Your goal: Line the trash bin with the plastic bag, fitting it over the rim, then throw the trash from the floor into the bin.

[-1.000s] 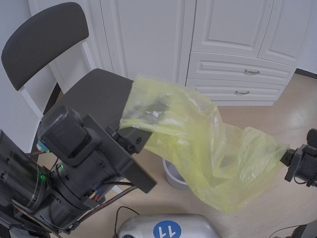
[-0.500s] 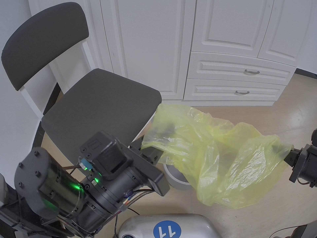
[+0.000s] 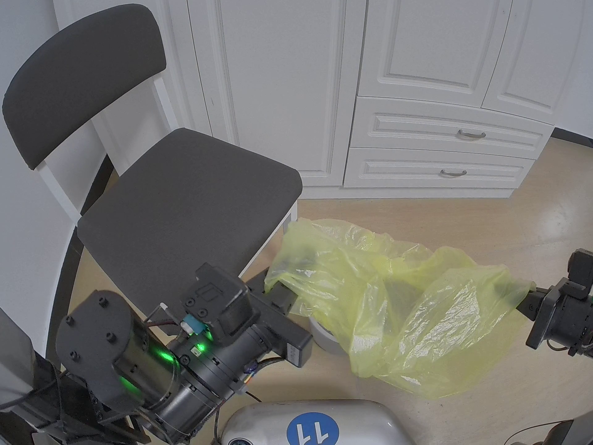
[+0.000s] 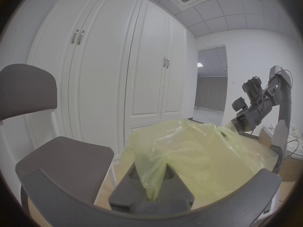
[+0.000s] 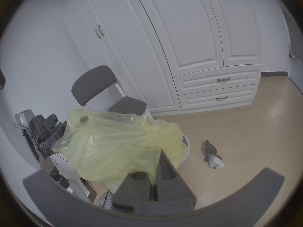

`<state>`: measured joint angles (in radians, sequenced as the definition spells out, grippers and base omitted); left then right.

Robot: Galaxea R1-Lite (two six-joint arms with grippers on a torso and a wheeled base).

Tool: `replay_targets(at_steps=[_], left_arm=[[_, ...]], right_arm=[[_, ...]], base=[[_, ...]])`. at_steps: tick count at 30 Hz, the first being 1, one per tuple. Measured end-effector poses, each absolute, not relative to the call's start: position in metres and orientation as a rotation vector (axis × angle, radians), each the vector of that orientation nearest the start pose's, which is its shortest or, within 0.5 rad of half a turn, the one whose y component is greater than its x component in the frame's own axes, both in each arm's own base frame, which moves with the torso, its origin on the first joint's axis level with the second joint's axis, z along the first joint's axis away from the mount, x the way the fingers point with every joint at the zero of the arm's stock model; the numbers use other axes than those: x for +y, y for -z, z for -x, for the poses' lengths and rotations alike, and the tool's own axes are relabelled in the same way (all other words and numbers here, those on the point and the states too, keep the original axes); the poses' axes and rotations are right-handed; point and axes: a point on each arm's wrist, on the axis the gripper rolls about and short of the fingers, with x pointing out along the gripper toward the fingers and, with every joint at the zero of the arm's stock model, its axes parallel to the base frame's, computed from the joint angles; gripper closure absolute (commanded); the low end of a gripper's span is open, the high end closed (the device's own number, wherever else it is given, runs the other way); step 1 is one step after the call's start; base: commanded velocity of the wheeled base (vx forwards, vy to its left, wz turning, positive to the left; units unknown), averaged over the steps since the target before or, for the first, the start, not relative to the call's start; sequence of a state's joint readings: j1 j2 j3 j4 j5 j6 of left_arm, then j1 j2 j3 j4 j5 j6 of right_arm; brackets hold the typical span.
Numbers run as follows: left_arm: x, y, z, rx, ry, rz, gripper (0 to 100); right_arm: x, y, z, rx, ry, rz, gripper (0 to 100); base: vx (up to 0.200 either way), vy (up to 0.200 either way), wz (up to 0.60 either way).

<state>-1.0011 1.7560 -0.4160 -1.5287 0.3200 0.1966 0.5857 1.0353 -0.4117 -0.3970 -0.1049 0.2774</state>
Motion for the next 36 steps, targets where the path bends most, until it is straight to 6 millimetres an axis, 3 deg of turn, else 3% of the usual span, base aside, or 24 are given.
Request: replay_targets(at_steps=[10,17,23,36], left_arm=[[-0.201,-0.166,-0.184,-0.207,0.645,-0.020,100],[-0.183,-0.146,-0.206,0.020,0.730,-0.048,100],[-0.181,-0.142,-0.215,0.161,0.823,0.056,100],[-0.178,-0.124,-0.240,0.243,0.830,0.075,100]], right_arm=[[0.065,-0.188,-0.125,0.291,-0.315,-0.103,100],[0.051,-0.185,-0.135,0.292,-0.191,-0.010,100],[0.043,-0.181,-0.150,0.328,-0.156,0.060,100],[0.020,-0.162,-0.170,0.439,-0.072,0.225,100]], base=[[0.000,0.000,0.00],[0.000,0.000,0.00],[0.000,0.000,0.00],[0.000,0.000,0.00]])
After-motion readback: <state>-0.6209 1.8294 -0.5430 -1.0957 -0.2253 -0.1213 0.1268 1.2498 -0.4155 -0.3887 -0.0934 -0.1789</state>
